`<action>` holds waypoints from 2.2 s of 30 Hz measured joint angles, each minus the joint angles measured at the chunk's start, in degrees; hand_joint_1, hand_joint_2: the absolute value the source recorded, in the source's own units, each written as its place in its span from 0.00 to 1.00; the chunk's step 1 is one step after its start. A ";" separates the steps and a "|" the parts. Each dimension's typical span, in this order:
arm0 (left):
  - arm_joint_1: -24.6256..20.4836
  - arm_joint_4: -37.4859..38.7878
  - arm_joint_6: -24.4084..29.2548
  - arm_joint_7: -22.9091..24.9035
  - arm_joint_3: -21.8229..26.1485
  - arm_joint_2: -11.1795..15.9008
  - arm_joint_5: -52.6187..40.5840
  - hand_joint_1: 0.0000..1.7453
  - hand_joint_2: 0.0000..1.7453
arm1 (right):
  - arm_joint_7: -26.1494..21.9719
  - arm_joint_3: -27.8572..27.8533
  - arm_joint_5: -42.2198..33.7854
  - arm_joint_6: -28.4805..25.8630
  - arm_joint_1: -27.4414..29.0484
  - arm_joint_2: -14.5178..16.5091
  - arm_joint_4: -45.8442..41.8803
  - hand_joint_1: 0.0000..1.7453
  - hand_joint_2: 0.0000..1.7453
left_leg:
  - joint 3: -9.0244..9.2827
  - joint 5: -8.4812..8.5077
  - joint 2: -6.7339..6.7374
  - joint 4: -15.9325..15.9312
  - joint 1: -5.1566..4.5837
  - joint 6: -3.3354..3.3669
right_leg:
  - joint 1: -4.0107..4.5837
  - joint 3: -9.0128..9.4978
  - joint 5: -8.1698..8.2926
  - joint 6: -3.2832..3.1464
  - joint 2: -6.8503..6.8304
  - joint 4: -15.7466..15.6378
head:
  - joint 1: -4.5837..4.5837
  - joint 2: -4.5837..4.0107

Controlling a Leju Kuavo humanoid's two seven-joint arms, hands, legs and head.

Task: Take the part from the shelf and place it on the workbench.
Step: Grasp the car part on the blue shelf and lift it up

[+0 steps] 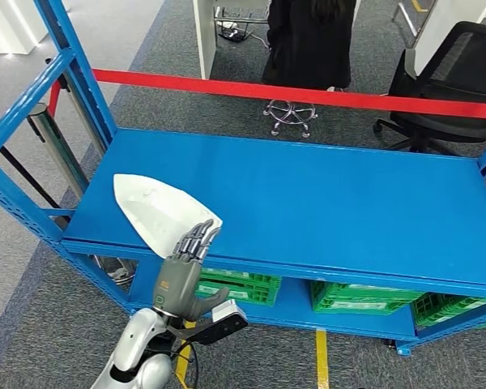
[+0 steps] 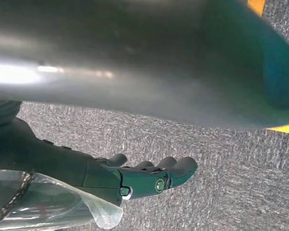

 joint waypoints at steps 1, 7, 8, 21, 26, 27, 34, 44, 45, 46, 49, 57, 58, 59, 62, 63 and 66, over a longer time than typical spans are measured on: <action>-0.41 0.52 -0.64 0.38 -0.15 -0.02 -0.11 0.00 1.00 | 0.04 0.00 0.16 0.08 -0.02 0.00 0.00 0.00 0.00 | 0.00 0.00 0.00 0.00 0.00 0.00 | 0.00 0.00 0.00 0.00 0.00 0.00 | 0.00 0.00; -5.59 8.51 -5.20 4.08 -3.12 -0.92 -0.50 0.00 1.00 | 0.42 -0.03 2.11 0.99 -0.60 -0.01 0.02 0.00 0.00 | 0.00 0.00 0.00 0.00 0.00 0.00 | 0.00 0.00 0.01 0.01 0.00 0.00 | 0.00 0.01; -6.12 9.15 -5.24 4.43 -3.29 -1.07 -0.57 0.00 1.00 | 0.43 -0.03 2.31 1.04 -0.67 -0.01 0.02 0.00 0.00 | 0.00 0.00 0.00 0.00 0.00 0.00 | 0.00 0.00 0.01 0.01 0.00 0.00 | 0.00 0.02; -10.79 13.69 -4.74 6.85 -3.51 -1.90 -0.78 0.00 1.00 | 0.45 -0.04 4.00 1.25 -0.92 -0.02 0.02 0.00 0.00 | 0.00 0.00 0.00 0.00 0.00 0.00 | 0.00 0.00 0.01 0.01 0.00 0.01 | 0.01 0.01; -11.35 14.51 -3.85 7.46 -3.40 -1.92 -0.84 0.00 1.00 | 0.51 -0.05 4.49 1.36 -0.92 -0.02 0.03 0.00 0.00 | -0.01 0.00 0.00 0.00 0.00 0.00 | 0.00 0.00 0.01 0.00 0.00 0.01 | 0.01 0.01; -11.54 14.76 -3.55 7.86 -3.27 -1.92 -0.93 0.00 1.00 | 0.56 -0.05 4.72 1.43 -0.93 -0.02 0.03 0.00 0.00 | -0.01 0.00 0.00 0.00 0.00 0.00 | 0.00 0.00 0.01 0.01 0.00 0.01 | 0.01 0.00; -12.77 17.59 -1.61 10.62 -0.26 -1.92 -3.13 0.00 1.00 | 0.91 -0.22 6.32 1.89 -0.95 -0.02 0.04 0.00 0.00 | 0.00 0.01 0.00 0.00 0.00 0.00 | 0.00 0.00 0.01 0.01 0.00 0.03 | 0.00 0.01; -14.93 21.96 -1.62 13.24 3.56 -1.98 -6.39 0.00 1.00 | 0.93 -0.25 7.69 2.26 -1.08 -0.02 0.04 0.00 0.00 | -0.01 0.00 0.00 0.00 0.00 0.00 | 0.00 0.00 0.01 0.00 0.00 0.04 | 0.00 0.01; -15.24 22.44 -1.70 13.42 3.76 -2.04 -6.63 0.00 1.00 | 0.91 -0.26 7.78 2.27 -1.12 -0.02 0.04 0.00 0.00 | -0.01 0.01 0.00 0.00 0.00 0.00 | 0.00 0.00 0.01 0.01 0.00 0.04 | -0.01 0.01; -15.50 22.91 -1.79 13.57 3.93 -2.12 -6.86 0.00 1.00 | 0.88 -0.27 7.90 2.28 -1.15 -0.02 0.04 0.00 0.00 | -0.01 0.01 0.00 0.00 0.00 0.00 | 0.00 0.00 0.01 0.01 0.00 0.04 | -0.01 0.01; -16.22 24.07 -2.08 13.69 4.34 -2.43 -7.49 0.00 1.00 | 0.86 -0.31 8.27 2.28 -1.22 -0.02 0.04 0.00 0.00 | -0.01 0.01 0.00 0.00 0.00 0.00 | 0.00 -0.01 0.01 0.01 0.00 0.04 | 0.01 0.01; -18.99 26.22 -3.74 14.04 4.57 -3.31 -8.20 0.00 1.00 | 0.72 -0.85 8.96 2.55 -1.58 -0.04 0.05 0.00 0.00 | -0.01 0.01 0.00 0.00 0.00 0.00 | 0.00 -0.01 0.01 0.01 0.00 0.04 | 0.01 0.01; -19.24 26.34 -3.95 14.13 4.58 -3.39 -8.29 0.00 1.00 | 0.72 -0.96 9.06 2.58 -1.62 -0.04 0.05 0.00 0.00 | -0.01 0.01 0.00 0.00 0.00 0.00 | 0.00 -0.01 0.01 0.01 0.00 0.04 | 0.00 0.01; -19.44 26.45 -4.12 14.22 4.58 -3.47 -8.37 0.00 1.00 | 0.72 -1.06 9.14 2.60 -1.65 -0.04 0.06 0.00 0.00 | -0.01 0.01 0.00 0.00 0.00 0.00 | 0.00 -0.01 0.01 0.01 0.00 0.04 | 0.00 0.01; -19.96 26.69 -4.66 14.49 4.61 -3.73 -8.49 0.00 1.00 | 0.72 -1.22 9.30 2.63 -1.70 -0.04 0.07 0.00 0.00 | -0.01 0.01 0.00 0.00 0.00 0.00 | 0.00 -0.01 0.01 0.01 0.00 0.04 | 0.01 0.01; -20.15 26.72 -5.01 14.57 4.62 -3.79 -8.51 0.00 1.00 | 0.72 -1.28 9.32 2.66 -1.72 -0.04 0.07 0.00 0.00 | -0.01 0.01 0.00 0.00 0.00 0.00 | 0.00 -0.01 0.01 0.01 0.00 0.04 | 0.01 0.01; -20.80 26.73 -6.73 15.14 4.61 -3.93 -8.76 0.00 1.00 | 0.75 -1.56 9.40 2.79 -1.76 -0.04 0.07 0.00 0.00 | -0.01 0.01 0.00 0.00 0.00 0.00 | 0.00 -0.01 0.01 0.01 0.00 0.04 | 0.01 0.01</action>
